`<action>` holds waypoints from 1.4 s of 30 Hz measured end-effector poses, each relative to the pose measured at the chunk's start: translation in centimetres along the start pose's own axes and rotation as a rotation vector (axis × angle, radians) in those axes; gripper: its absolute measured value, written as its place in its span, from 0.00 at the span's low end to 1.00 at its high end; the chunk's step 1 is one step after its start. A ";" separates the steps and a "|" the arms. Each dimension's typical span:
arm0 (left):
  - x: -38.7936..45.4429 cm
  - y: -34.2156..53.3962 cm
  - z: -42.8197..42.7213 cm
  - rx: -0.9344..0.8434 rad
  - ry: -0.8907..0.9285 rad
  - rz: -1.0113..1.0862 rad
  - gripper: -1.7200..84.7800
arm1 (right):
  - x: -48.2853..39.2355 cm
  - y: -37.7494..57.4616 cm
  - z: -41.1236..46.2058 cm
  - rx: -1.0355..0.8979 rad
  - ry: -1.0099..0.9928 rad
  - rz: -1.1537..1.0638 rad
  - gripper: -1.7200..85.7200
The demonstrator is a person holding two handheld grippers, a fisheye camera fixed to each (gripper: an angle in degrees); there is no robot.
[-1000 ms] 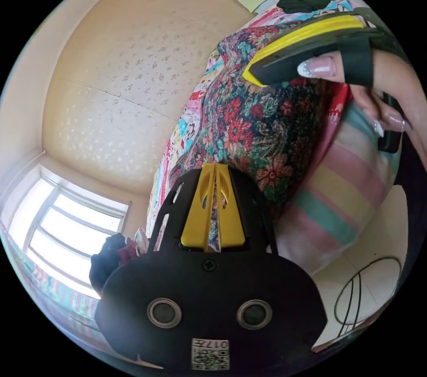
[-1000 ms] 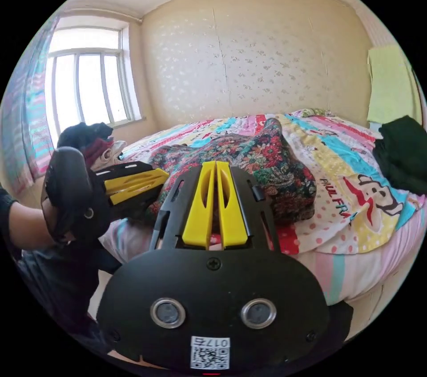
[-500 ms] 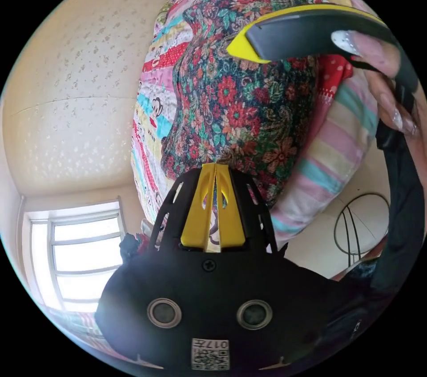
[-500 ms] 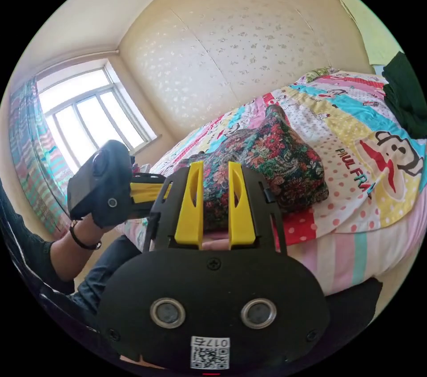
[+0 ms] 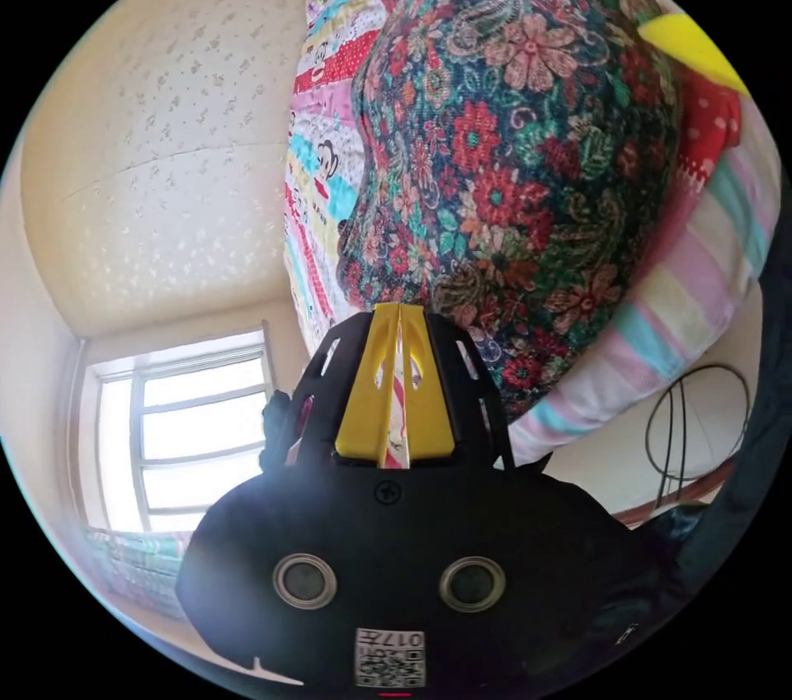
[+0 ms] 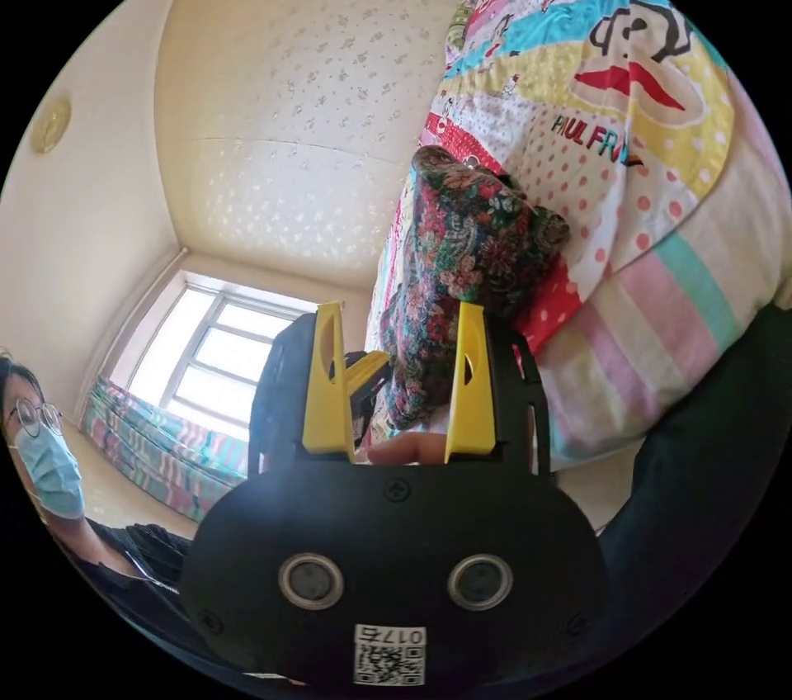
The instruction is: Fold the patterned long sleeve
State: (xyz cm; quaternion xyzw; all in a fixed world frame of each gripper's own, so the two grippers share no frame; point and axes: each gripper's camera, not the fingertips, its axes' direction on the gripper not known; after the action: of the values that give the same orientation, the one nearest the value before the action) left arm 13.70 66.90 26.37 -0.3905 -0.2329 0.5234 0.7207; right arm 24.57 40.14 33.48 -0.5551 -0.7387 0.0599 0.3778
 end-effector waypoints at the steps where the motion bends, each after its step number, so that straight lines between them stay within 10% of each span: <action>1: -0.7 0.3 -0.3 0.027 -0.002 -0.040 0.01 | 0.3 -0.6 -0.3 -0.008 -0.007 0.014 0.23; 15: -10.8 6.4 3.4 0.110 0.571 -0.337 0.01 | 2.5 -4.4 -1.9 0.015 -0.034 0.176 0.30; 42: -18.4 12.2 8.9 -0.017 0.816 -0.456 0.01 | -3.3 -1.3 8.2 -0.153 -0.076 0.212 0.30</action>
State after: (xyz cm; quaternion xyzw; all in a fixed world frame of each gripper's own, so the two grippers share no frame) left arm -6.25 54.28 23.10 -0.5090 -0.0145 0.1534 0.8469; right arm 18.81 39.49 26.68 -0.6544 -0.6920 0.0640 0.2979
